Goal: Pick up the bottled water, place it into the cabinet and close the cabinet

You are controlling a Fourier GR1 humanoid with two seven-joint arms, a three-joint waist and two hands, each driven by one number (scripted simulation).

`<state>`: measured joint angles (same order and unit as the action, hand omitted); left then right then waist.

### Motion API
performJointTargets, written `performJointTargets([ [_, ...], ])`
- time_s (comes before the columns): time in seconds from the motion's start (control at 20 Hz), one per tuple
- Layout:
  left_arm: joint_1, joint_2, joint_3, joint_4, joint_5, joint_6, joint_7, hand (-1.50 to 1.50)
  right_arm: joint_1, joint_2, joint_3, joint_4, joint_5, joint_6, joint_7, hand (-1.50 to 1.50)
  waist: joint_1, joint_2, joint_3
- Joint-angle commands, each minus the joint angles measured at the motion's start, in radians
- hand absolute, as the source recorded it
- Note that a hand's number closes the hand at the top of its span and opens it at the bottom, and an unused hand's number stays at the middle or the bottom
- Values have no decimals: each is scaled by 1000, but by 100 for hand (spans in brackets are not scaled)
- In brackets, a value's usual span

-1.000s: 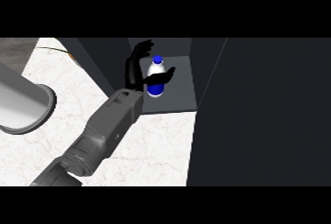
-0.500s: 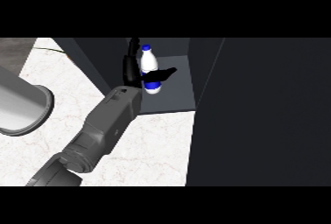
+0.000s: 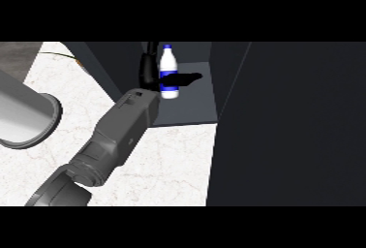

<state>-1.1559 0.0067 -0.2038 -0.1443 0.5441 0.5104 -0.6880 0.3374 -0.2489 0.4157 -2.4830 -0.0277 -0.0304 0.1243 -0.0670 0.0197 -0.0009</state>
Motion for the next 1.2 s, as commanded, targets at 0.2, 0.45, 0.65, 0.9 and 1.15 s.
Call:
performJointTargets([
  [0.2,-22,-7,23,-74,21,-252,-12,-150,18,12,27,-82,13,-19,57,-150,17,-9,0],
  [0.45,54,-7,-3,-189,69,-285,22,-150,34,-16,-49,-53,-30,18,18,-150,40,-20,1],
  [0.65,165,-7,-81,-337,120,-268,36,-150,-4,-6,-70,-58,-36,18,42,-150,53,-23,1],
  [0.9,354,-7,-193,-592,116,-198,85,150,46,-24,-50,-116,-21,16,65,-150,72,-31,1],
  [1.15,536,0,-238,-818,61,-138,159,150,28,-47,-17,-138,44,17,91,-150,88,-33,1],
])
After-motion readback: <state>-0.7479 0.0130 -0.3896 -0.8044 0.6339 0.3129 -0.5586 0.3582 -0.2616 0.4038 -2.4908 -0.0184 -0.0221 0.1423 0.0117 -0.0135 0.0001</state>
